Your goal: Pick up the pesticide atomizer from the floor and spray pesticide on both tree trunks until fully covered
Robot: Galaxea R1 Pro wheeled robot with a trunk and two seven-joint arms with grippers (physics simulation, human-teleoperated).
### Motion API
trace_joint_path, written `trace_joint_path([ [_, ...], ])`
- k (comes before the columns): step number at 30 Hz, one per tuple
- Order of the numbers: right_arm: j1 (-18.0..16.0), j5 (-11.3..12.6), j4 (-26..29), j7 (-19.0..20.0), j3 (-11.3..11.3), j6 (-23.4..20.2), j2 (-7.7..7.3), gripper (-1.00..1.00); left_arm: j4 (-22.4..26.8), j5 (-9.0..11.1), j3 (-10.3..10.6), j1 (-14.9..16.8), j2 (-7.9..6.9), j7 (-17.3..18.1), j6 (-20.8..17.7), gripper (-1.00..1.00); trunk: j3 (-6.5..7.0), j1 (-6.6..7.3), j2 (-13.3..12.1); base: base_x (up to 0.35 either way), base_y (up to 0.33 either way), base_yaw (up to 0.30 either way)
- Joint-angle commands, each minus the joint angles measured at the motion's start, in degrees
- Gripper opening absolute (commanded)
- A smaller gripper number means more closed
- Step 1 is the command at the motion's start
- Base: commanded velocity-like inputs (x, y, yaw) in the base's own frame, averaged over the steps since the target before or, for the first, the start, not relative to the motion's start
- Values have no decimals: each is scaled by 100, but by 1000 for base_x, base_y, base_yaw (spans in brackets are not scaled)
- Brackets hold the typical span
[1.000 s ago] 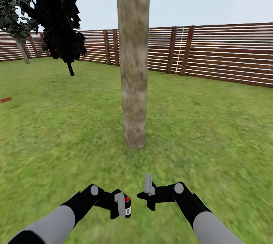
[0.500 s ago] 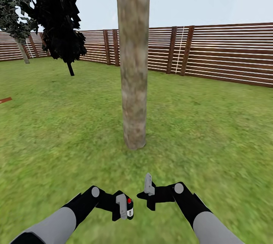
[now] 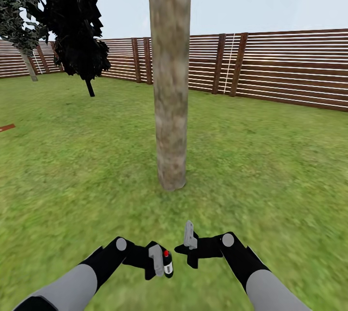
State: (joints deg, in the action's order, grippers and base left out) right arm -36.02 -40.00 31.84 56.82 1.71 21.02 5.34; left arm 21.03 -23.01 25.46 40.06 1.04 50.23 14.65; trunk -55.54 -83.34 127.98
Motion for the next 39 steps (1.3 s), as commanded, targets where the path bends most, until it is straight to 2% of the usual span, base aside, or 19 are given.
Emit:
trace_joint_path([
  [1, -2, -43, 7, 4, -5, 25, 2, -100, 6, -36, -6, -6, 12, 8, 29, -100, -5, 1, 2, 0, 0, 0],
  [7, -2, -43, 7, 4, -8, 25, 2, -100, 6, -35, 2, -74, 91, 13, 55, -100, -5, 1, 2, 0, 0, 0],
  [14, -2, -43, 7, 4, -10, 25, 2, -100, 6, -19, -25, -77, 90, 13, 186, -100, -5, 1, 2, 0, 0, 0],
  [18, -2, -43, 7, 4, -8, 25, 2, -100, 6, 155, -32, -77, 82, 13, 193, -100, -5, 1, 2, 0, 0, 0],
  [22, -2, -43, 7, 4, -6, 25, 2, -100, 6, 246, -32, -77, 81, 10, 191, -100, -5, 1, 2, 0, 0, 0],
  [34, -2, -43, 7, 4, -10, 25, 2, -100, 6, 283, -40, -77, 89, 5, 181, -100, -5, 1, 2, 0, 0, 0],
  [36, -2, -43, 7, 4, -9, 25, 2, -100, 6, 364, -41, -77, 88, 4, 184, -100, -5, 1, 2, 0, 0, 0],
  [38, -2, -43, 7, 4, -11, 25, 2, -100, 6, 559, -33, -77, 83, 11, 194, -100, -5, 1, 2, 0, 0, 0],
  [39, -2, -43, 7, 4, -12, 25, 2, -100, 6, 594, -30, -77, 82, 11, 197, -100, -5, 1, 2, 0, 0, 0],
])
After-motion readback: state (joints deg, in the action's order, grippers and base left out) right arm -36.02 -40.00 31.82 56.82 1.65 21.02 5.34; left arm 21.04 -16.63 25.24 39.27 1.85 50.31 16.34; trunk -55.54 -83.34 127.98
